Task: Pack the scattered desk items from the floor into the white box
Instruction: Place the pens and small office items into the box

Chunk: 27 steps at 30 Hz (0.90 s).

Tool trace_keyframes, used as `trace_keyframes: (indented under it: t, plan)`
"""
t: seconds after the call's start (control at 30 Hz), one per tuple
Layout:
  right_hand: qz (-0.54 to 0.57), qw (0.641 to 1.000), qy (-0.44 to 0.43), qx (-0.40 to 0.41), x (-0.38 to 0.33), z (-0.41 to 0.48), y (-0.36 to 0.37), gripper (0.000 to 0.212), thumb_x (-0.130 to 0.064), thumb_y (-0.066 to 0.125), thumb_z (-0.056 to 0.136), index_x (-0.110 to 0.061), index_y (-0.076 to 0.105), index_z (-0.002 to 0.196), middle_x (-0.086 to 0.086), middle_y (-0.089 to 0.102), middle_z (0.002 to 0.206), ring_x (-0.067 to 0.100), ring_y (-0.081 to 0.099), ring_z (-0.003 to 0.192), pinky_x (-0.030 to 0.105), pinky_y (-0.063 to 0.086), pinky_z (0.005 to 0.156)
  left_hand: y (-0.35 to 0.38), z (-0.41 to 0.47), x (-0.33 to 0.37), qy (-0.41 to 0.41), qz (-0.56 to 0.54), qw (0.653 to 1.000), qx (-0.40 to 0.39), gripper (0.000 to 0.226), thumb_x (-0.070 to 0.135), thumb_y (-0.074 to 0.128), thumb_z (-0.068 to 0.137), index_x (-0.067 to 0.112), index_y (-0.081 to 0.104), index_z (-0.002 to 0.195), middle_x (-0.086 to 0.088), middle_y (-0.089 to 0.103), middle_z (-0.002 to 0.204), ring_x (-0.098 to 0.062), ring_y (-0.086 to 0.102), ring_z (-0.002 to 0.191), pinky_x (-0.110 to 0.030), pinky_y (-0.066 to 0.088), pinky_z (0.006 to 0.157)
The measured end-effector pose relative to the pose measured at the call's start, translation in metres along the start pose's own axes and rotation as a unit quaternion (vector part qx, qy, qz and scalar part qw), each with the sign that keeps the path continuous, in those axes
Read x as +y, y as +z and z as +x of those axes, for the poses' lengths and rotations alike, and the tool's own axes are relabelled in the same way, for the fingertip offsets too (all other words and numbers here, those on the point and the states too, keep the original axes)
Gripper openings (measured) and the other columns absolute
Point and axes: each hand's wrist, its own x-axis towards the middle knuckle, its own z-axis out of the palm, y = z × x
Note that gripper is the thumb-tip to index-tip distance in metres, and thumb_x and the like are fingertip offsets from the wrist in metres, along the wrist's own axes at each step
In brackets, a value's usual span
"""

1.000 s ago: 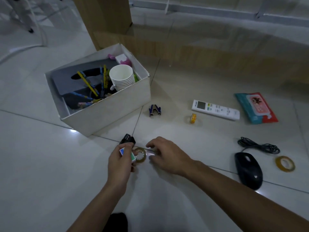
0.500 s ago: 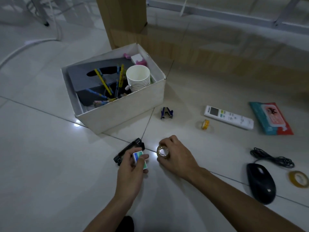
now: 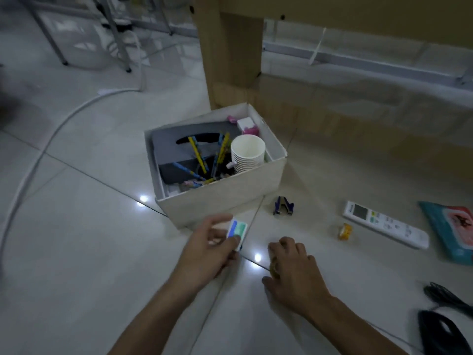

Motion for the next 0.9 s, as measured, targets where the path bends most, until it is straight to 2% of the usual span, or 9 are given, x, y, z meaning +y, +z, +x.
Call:
trace_keyframes:
  t: [0.07,0.13,0.23,0.33,0.43,0.5,0.6,0.73,0.9]
  plan:
    - [-0.019,1.000,-0.008,-0.011,-0.001,0.001,-0.004,0.061,-0.055,0.056,0.083,-0.030,0.036,0.134,-0.001,0.030,0.140,0.023,0.037,0.121,0.038,0.041,0.093,-0.031,0.011,0.029,0.100,0.030,0.992,0.071,0.028,0.007,0.065,0.092,0.026,0.065,0.114,-0.003,0.069,0.094,-0.014,0.067,0.060,-0.025,0.056,0.057]
    - [-0.030,0.999,-0.015,-0.015,-0.001,0.003,-0.007,0.060,-0.056,0.053,0.083,-0.030,0.035,0.134,-0.001,0.028,0.141,0.023,0.036,0.122,0.038,0.041,0.092,-0.069,0.027,0.055,0.198,0.101,0.961,0.168,0.028,0.014,0.066,0.092,0.029,0.065,0.115,0.001,0.069,0.094,-0.016,0.069,0.065,-0.030,0.057,0.060]
    - [-0.031,0.999,-0.023,-0.028,-0.004,0.005,-0.010,0.059,-0.058,0.051,0.084,-0.031,0.034,0.134,-0.001,0.023,0.145,0.023,0.034,0.125,0.039,0.040,0.093,-0.116,0.059,0.079,0.174,0.278,0.914,0.237,0.026,0.027,0.068,0.089,0.034,0.065,0.113,0.004,0.071,0.096,-0.017,0.068,0.075,-0.029,0.050,0.067]
    - [-0.037,0.998,-0.029,-0.031,-0.007,0.006,-0.012,0.060,-0.060,0.050,0.084,-0.032,0.033,0.134,-0.001,0.022,0.146,0.023,0.033,0.126,0.039,0.040,0.093,-0.129,0.088,0.079,0.066,0.443,0.869,0.209,0.023,0.032,0.069,0.083,0.029,0.069,0.106,-0.002,0.074,0.104,-0.024,0.066,0.091,-0.029,0.048,0.074]
    - [-0.034,0.999,-0.028,-0.031,-0.009,0.008,-0.015,0.061,-0.061,0.050,0.084,-0.032,0.033,0.135,-0.002,0.022,0.145,0.022,0.033,0.126,0.039,0.040,0.093,-0.115,0.107,0.070,0.042,0.513,0.827,0.223,0.025,0.035,0.068,0.082,0.025,0.073,0.105,-0.008,0.072,0.106,-0.031,0.066,0.099,-0.030,0.046,0.075]
    - [-0.029,0.999,-0.030,-0.027,-0.010,0.009,-0.016,0.060,-0.061,0.051,0.083,-0.033,0.035,0.132,-0.002,0.024,0.143,0.022,0.034,0.124,0.038,0.040,0.092,-0.105,0.119,0.063,0.034,0.578,0.782,0.229,0.027,0.041,0.067,0.082,0.026,0.072,0.105,-0.006,0.071,0.104,-0.029,0.065,0.098,-0.031,0.040,0.077]
    - [-0.024,0.999,-0.030,-0.023,-0.008,0.009,-0.015,0.058,-0.062,0.050,0.082,-0.033,0.036,0.131,-0.003,0.025,0.142,0.021,0.035,0.122,0.038,0.040,0.090,-0.101,0.133,0.054,0.009,0.644,0.737,0.205,0.027,0.042,0.067,0.081,0.028,0.071,0.104,-0.003,0.069,0.101,-0.027,0.060,0.103,-0.041,0.032,0.093]
    - [-0.027,0.999,-0.027,-0.018,-0.004,0.008,-0.012,0.067,-0.065,0.048,0.081,-0.035,0.031,0.139,-0.004,0.022,0.147,0.021,0.033,0.127,0.038,0.040,0.094,-0.106,0.146,0.059,-0.020,0.661,0.742,0.110,0.031,0.047,0.065,0.085,0.032,0.070,0.112,-0.004,0.065,0.113,-0.028,0.048,0.115,-0.055,0.023,0.105]
    - [-0.014,0.999,-0.031,-0.002,-0.003,0.013,-0.008,0.069,-0.071,0.047,0.077,-0.040,0.031,0.137,-0.007,0.025,0.142,0.017,0.036,0.121,0.034,0.039,0.089,-0.110,0.151,0.075,-0.021,0.659,0.751,0.030,0.018,0.040,0.059,0.095,0.042,0.070,0.110,-0.004,0.061,0.122,-0.032,0.045,0.122,-0.064,0.019,0.110]
